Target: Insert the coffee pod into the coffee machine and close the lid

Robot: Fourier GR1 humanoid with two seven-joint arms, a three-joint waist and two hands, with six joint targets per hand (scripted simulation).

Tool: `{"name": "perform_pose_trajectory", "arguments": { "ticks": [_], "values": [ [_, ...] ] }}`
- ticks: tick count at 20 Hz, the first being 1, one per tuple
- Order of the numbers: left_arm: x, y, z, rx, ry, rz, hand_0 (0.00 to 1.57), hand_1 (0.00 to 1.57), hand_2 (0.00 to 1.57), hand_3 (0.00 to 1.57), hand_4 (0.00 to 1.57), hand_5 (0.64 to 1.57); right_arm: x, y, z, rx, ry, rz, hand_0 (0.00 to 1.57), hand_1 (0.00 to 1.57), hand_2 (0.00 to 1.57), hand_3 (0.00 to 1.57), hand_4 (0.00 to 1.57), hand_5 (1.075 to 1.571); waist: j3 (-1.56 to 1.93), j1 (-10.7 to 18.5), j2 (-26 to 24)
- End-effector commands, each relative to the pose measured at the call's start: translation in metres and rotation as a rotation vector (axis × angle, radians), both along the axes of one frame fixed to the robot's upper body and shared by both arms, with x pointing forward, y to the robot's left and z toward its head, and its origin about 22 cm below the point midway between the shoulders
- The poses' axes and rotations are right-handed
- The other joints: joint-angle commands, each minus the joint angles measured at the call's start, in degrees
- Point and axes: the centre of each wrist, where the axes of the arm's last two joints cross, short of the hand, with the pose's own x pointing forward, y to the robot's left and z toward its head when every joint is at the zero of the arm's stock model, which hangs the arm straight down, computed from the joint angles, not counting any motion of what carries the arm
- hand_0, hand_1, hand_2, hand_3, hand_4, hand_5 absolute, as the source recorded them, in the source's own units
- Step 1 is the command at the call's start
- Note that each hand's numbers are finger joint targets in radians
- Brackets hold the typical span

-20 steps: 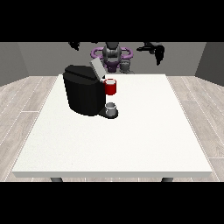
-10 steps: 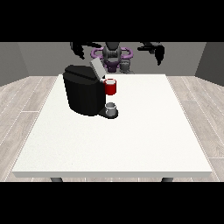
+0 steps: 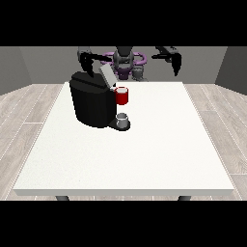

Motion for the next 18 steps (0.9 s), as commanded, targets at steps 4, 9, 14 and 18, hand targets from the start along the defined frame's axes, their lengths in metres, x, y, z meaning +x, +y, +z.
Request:
{"name": "perform_pose_trajectory", "arguments": {
  "ticks": [4,9,14,18],
  "values": [
    [0.003,0.021,0.027,0.002,-0.034,0.027,0.0,0.0,0.0,0.0,0.0,1.571,0.012,0.028,0.0,-0.04,-0.003,0.047,0.0,0.0,0.0,0.0,0.0,1.571,0.0,-0.7,1.3],
    [-0.015,0.014,0.007,0.001,-0.036,0.036,0.0,0.0,0.0,0.0,0.0,1.571,0.027,0.023,0.019,-0.06,-0.013,0.033,0.0,0.0,0.0,0.0,0.0,1.571,0.0,-0.3,2.3],
    [-0.019,0.021,0.006,0.012,-0.046,0.03,0.0,0.0,0.0,0.0,0.0,1.571,0.032,0.015,0.016,-0.063,-0.016,0.051,0.0,0.0,0.0,0.0,0.0,1.571,0.0,-0.2,3.4],
    [-0.004,0.018,0.01,0.019,-0.061,0.069,0.0,0.0,0.0,0.0,0.0,1.571,0.042,0.038,0.038,-0.055,-0.048,0.124,0.0,0.0,0.0,0.0,0.0,1.571,-0.01,-1.5,4.5]
  ]
}}
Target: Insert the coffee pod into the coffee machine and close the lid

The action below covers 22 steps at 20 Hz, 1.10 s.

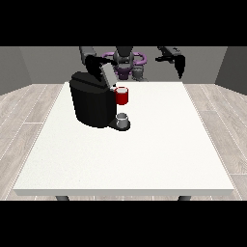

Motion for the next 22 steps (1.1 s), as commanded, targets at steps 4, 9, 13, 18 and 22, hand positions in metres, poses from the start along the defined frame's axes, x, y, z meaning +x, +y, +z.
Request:
{"name": "perform_pose_trajectory", "arguments": {
  "ticks": [4,9,13,18,22],
  "values": [
    [-0.008,0.011,0.0,0.006,-0.012,-0.02,0.0,0.0,0.0,0.0,0.0,1.571,0.005,0.0,-0.011,-0.021,-0.009,-0.018,0.0,0.0,0.0,0.0,0.0,1.571,0.13,2.2,1.5],
    [-0.012,0.028,-0.016,0.003,0.034,0.05,0.0,0.0,0.0,0.0,0.13,1.571,0.001,0.021,-0.007,-0.04,0.034,0.059,0.0,0.0,0.0,0.0,0.18,1.571,0.11,-1.1,-1.5],
    [0.011,0.035,0.008,0.012,0.038,0.048,0.0,0.0,0.0,0.0,0.17,1.571,0.009,0.052,0.017,-0.104,0.001,0.105,0.0,0.0,0.0,0.0,0.14,1.571,0.11,-1.4,-0.6],
    [0.013,0.004,0.002,-0.006,-0.03,0.035,0.0,0.0,0.0,0.0,0.18,1.571,0.019,0.063,0.036,-0.158,-0.078,0.097,0.0,0.0,0.0,0.0,0.12,1.571,0.11,0.5,2.3],
    [0.001,-0.002,0.003,0.003,0.017,-0.05,0.0,0.0,0.0,0.0,0.0,1.571,0.025,0.054,0.032,-0.153,-0.054,0.049,0.0,0.0,0.0,0.0,0.11,1.571,0.12,3.6,-0.4]
  ]
}}
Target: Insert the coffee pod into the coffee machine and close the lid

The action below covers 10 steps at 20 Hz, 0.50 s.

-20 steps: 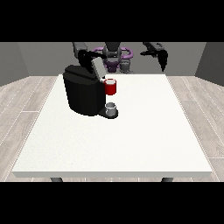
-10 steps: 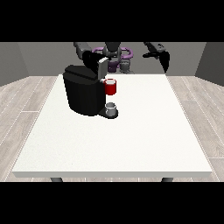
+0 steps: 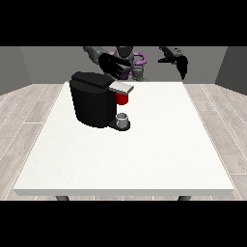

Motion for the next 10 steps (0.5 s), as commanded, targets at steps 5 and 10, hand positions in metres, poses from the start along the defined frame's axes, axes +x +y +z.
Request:
{"name": "perform_pose_trajectory", "arguments": {
  "ticks": [5,10],
  "values": [
    [-0.007,-0.02,-0.005,-0.002,-0.031,-0.001,0.0,0.0,0.0,0.0,0.2,1.571,-0.002,0.013,-0.003,0.027,0.003,0.067,0.0,0.0,0.0,0.0,0.13,1.571,0.01,-1.2,-2.5],
    [-0.02,-0.023,-0.031,-0.043,-0.004,0.009,0.0,0.0,0.0,0.0,0.25,1.571,-0.032,0.038,-0.04,0.113,-0.005,0.181,0.0,0.0,0.0,0.0,0.26,1.571,0.01,-3.2,-5.9]
  ]
}}
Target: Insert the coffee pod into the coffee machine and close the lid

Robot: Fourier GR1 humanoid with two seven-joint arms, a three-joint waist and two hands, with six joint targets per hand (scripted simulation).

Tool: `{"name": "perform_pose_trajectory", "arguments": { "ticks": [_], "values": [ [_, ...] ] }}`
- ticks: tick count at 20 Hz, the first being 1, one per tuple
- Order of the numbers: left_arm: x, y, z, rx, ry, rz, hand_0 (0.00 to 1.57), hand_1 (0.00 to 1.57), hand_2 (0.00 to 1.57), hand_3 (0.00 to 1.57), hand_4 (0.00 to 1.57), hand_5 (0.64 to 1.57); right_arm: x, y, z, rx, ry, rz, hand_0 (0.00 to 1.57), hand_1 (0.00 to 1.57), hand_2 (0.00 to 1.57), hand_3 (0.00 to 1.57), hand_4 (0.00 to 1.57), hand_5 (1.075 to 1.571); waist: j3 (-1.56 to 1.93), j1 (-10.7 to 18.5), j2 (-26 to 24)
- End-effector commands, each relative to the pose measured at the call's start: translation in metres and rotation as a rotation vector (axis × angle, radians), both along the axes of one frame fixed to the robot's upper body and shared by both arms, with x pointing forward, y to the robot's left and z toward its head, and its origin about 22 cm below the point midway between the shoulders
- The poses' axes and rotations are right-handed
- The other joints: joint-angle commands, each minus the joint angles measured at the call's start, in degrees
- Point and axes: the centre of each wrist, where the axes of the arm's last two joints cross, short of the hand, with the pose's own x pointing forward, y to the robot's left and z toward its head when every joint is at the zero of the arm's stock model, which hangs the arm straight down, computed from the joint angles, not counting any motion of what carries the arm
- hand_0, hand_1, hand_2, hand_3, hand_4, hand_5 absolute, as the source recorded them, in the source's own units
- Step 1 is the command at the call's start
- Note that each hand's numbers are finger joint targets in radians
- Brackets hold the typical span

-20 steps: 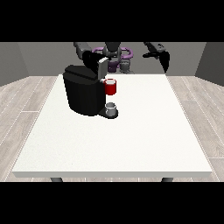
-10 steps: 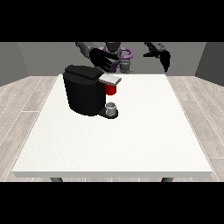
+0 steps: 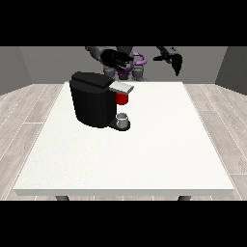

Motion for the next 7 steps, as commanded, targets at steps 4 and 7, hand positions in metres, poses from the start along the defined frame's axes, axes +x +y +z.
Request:
{"name": "perform_pose_trajectory", "arguments": {
  "ticks": [4,7],
  "values": [
    [-0.013,0.003,-0.026,-0.016,0.03,0.048,0.0,0.0,0.0,0.0,0.19,1.571,-0.036,0.006,-0.037,0.19,0.057,0.086,0.0,0.0,0.0,0.0,0.29,1.571,0.0,-5.4,-4.9],
    [-0.032,0.022,-0.04,-0.018,0.12,0.103,0.0,0.0,0.0,0.0,0.19,1.571,-0.075,-0.011,-0.092,0.225,0.178,0.009,0.0,0.0,0.0,0.0,0.16,1.571,0.02,-7.3,-9.4]
  ]
}}
